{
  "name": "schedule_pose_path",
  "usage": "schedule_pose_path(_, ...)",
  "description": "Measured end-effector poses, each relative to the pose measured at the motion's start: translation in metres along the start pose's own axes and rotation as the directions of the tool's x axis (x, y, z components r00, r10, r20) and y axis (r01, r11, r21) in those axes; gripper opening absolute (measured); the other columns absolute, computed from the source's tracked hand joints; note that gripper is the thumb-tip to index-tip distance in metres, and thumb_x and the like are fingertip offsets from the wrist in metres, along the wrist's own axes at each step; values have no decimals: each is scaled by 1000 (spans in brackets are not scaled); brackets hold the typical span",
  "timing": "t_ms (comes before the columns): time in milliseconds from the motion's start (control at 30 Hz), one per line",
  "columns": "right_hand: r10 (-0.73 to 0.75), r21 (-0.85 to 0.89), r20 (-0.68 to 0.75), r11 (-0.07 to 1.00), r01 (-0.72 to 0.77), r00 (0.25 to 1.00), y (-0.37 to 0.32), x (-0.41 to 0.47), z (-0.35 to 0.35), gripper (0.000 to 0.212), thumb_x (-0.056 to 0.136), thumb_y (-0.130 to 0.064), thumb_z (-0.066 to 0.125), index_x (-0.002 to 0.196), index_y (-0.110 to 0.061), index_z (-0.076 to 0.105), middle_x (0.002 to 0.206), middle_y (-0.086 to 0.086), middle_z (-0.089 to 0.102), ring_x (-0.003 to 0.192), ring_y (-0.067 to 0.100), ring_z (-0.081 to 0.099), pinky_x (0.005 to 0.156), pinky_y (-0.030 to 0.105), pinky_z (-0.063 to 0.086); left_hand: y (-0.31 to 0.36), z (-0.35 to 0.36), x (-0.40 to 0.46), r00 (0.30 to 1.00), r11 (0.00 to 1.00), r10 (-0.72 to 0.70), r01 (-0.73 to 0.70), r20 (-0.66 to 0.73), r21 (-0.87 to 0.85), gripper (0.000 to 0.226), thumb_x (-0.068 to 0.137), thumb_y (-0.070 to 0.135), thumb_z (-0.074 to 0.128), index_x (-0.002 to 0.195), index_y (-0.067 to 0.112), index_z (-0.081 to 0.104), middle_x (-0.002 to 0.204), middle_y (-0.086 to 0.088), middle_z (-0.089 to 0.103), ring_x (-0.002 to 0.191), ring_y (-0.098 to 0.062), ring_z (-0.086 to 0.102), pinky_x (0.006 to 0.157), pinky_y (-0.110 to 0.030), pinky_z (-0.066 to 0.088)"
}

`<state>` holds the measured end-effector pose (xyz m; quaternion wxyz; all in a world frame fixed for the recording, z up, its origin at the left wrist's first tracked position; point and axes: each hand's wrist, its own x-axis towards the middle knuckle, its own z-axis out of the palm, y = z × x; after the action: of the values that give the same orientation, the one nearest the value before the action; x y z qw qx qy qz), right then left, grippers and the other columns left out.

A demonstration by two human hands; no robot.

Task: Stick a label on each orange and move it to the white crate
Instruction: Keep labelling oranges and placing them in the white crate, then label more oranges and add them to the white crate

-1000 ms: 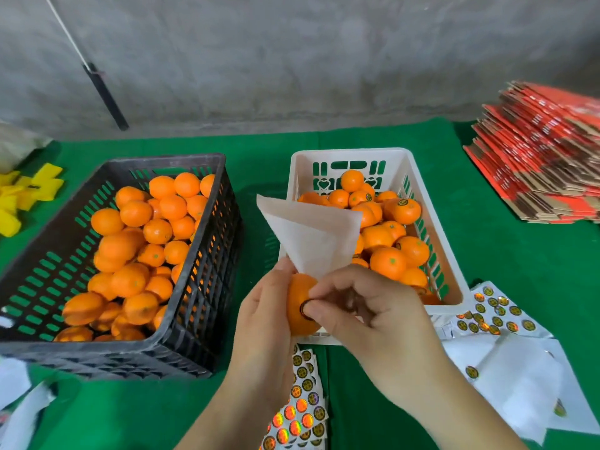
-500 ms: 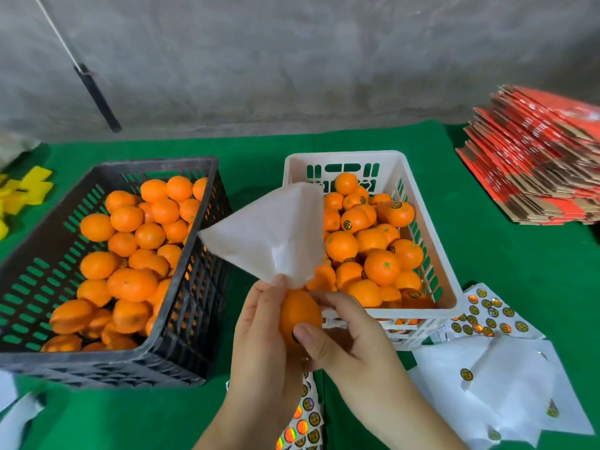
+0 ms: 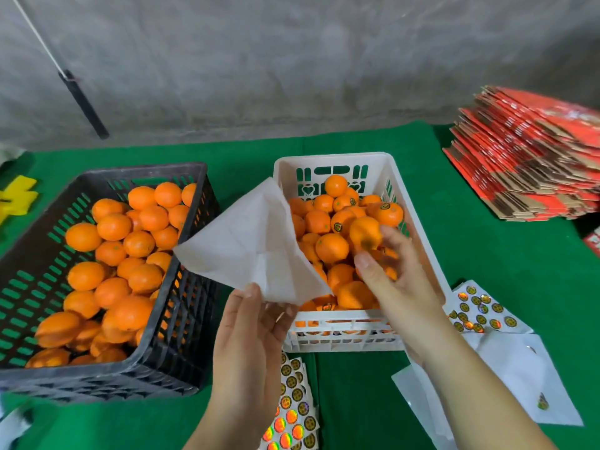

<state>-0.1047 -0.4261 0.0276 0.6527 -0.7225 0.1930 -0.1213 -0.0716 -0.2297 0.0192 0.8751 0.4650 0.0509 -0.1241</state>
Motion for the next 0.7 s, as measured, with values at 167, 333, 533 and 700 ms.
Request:
schedule_pose_path(167, 10, 217, 261, 974, -69, 965, 29, -50, 14, 30, 99, -37, 71, 129, -32, 71, 130, 0, 74, 123, 19, 69, 100, 31, 56, -23, -10, -13, 980, 946, -136, 85, 145, 314, 26, 87, 44, 72, 102, 23, 76, 110, -10, 77, 99, -23, 75, 77, -27, 61)
schedule_pose_path(333, 187, 221, -80, 961, -165, 979, 65, -83, -24, 30, 107, -4, 54, 115, -20, 78, 110, 13, 79, 103, 37, 74, 95, 49, 59, -56, -26, -28, 918, 700, -299, 27, 259, 713, 19, 103, 39, 56, 100, 47, 73, 106, 5, 78, 97, -11, 74, 84, -25, 58)
schedule_pose_path(533, 364, 168, -438, 931, -323, 822, 130, -120, -110, 40, 102, -11, 56, 63, -22, 59, 57, 1, 49, 52, 17, 43, 47, 22, 45, -95, -77, -31, 887, 439, -384, -69, 256, 896, 28, 101, 20, 64, 104, 47, 70, 99, 3, 75, 83, -19, 69, 77, -37, 56)
schedule_pose_path(700, 473, 172, -608, 863, -475, 637, 186, -128, -154, 11, 96, -15, 65, 105, -13, 71, 66, 1, 64, 53, 22, 52, 55, 31, 51, -122, -125, -30, 902, 26, -216, -377, 373, 926, 12, 96, 26, 67, 99, 38, 70, 107, 16, 69, 104, -21, 66, 84, -34, 51)
